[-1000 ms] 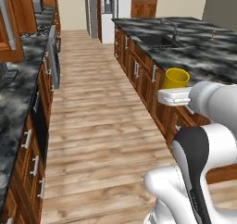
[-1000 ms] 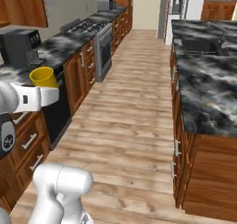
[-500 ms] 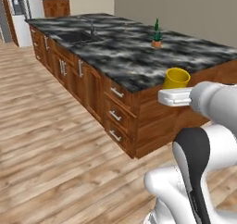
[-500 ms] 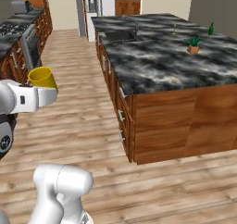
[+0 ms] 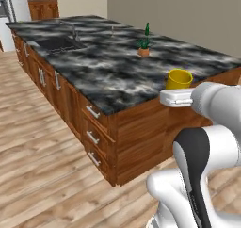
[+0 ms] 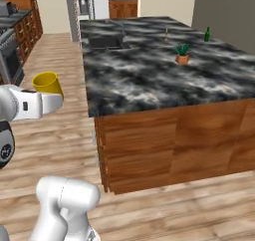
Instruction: Open the cabinet directly in front. Then move the beer and the mug to the dining counter with the candle on it.
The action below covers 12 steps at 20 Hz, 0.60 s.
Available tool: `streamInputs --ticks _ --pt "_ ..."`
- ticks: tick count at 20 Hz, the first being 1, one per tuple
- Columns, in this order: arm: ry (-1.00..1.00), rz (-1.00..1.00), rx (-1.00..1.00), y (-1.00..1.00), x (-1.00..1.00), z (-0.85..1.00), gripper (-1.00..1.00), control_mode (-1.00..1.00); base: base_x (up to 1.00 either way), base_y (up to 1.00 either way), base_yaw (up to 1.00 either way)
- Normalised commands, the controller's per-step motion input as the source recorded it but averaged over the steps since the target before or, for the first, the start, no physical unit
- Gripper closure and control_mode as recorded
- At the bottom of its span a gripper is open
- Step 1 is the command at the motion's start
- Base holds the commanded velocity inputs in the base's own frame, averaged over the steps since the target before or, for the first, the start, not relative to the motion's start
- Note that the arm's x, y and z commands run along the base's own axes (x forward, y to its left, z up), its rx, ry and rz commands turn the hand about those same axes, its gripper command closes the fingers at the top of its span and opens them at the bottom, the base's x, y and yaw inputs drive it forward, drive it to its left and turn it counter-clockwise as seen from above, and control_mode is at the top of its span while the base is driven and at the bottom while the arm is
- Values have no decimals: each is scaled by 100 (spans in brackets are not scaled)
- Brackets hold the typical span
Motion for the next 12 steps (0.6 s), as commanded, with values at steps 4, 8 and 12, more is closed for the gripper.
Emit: streamInputs --ticks 4,8,12 --pt "0 0 0 0 0 0 100 100 100 -96 0" --pt "0 0 0 0 0 0 100 100 87 -100 0" --pt "0 0 0 0 0 0 100 100 79 -100 0"
